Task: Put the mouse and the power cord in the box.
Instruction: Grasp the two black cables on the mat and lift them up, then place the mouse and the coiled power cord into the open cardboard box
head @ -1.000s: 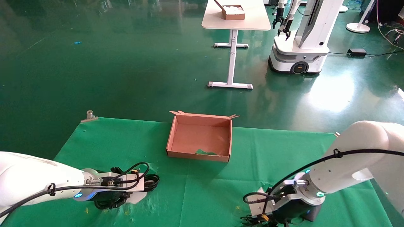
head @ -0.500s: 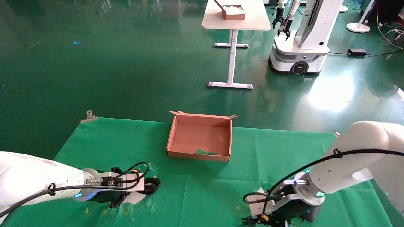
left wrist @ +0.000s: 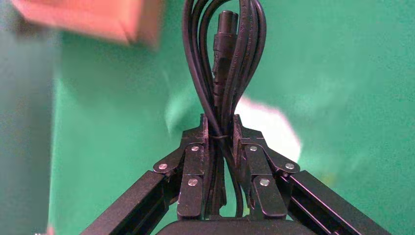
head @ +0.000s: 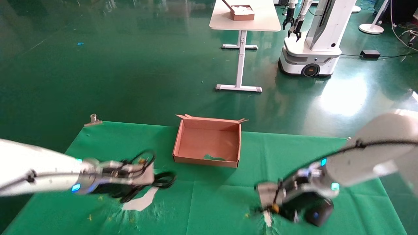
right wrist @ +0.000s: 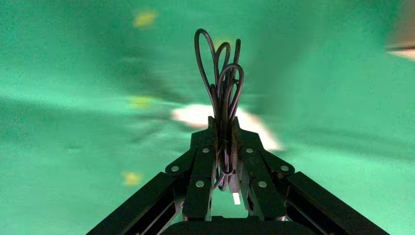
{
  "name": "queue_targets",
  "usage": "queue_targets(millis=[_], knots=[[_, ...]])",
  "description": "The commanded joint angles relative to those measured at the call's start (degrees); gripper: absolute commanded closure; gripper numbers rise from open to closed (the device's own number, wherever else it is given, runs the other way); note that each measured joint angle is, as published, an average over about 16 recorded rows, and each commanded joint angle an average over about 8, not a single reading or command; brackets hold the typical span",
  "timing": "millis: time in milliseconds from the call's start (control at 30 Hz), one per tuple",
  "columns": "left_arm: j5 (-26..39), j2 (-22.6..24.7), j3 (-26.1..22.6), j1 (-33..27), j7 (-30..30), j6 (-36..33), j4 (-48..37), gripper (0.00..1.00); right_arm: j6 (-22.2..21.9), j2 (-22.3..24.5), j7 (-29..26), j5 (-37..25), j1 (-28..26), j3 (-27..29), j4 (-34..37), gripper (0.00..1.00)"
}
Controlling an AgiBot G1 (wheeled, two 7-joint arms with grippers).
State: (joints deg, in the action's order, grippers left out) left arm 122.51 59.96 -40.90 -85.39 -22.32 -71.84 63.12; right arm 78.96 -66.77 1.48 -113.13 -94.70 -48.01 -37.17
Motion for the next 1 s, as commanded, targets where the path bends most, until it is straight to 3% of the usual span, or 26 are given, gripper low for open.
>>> queue_targets(millis=[33,267,467,633,800,833,1000], knots=[[-3.6,-0.4,1.5,-1.7,-0.1,-1.9,1.3,1.0,-0.3,0.4,-0.3,0.2,-1.3,0.6,-0.1,1.0],[-7.2,5.4,3.6,-6.7,2.7,2.0,-2.6,1.0,-2.1,2.3,-1.0,-0.4,-7.2,2.1,0.5,1.0],[-2.0,13.3,1.4,-5.6,7.5,13.0,-7.8,1.0,-2.2,5.0,-2.5,-1.4,-11.4,2.9,-0.2,1.0],[4.6,18.0,-4.9,-3.4,10.3,26.3,-13.1,1.0,-0.4,7.3,-4.2,-2.3,-14.4,3.1,-3.0,1.0],[8.0,19.0,-15.0,-1.8,8.8,37.8,-16.9,1.0,2.0,9.8,-6.5,-3.5,-16.4,3.1,-7.1,1.0],[8.7,19.0,-16.9,-1.7,7.9,39.3,-17.6,0.94,2.4,10.3,-7.1,-3.7,-16.7,3.1,-8.1,1.0],[10.3,19.1,-24.8,-2.1,1.5,43.3,-19.9,0.32,4.4,12.6,-10.2,-4.4,-17.2,3.2,-13.1,1.0]])
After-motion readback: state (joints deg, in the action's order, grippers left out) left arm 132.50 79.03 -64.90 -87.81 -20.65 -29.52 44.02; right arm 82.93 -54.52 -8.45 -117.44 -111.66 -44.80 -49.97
